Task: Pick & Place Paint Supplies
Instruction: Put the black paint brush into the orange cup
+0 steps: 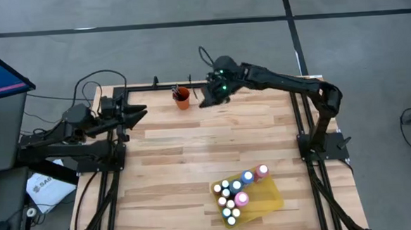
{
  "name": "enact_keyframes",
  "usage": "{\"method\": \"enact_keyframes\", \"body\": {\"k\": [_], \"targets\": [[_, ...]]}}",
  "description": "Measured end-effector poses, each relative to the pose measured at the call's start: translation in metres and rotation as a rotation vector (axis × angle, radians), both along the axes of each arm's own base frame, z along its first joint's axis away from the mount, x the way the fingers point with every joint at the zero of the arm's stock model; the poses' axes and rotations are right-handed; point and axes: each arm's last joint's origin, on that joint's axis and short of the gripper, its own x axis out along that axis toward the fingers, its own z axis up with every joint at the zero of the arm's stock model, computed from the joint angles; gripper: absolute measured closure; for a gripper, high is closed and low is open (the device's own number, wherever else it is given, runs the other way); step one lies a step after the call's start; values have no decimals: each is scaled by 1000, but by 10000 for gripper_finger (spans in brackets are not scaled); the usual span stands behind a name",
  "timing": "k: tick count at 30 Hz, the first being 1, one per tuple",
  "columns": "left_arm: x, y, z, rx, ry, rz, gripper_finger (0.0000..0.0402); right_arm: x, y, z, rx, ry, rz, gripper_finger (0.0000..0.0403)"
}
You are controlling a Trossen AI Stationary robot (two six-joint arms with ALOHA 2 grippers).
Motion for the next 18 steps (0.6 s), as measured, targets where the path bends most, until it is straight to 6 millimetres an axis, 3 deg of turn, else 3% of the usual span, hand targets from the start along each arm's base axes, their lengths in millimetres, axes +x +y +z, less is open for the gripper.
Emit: {"method": "enact_keyframes", "body": {"k": [5,9,18], "targets": [[0,0,1,1,-8,0,304,27,-4,-14,112,-102,-6,403],[0,0,1,3,-15,-12,305,43,-4,-42,172,-59,2,403],[0,0,1,4,-15,-16,307,54,-11,-76,271,5,18,403]]}}
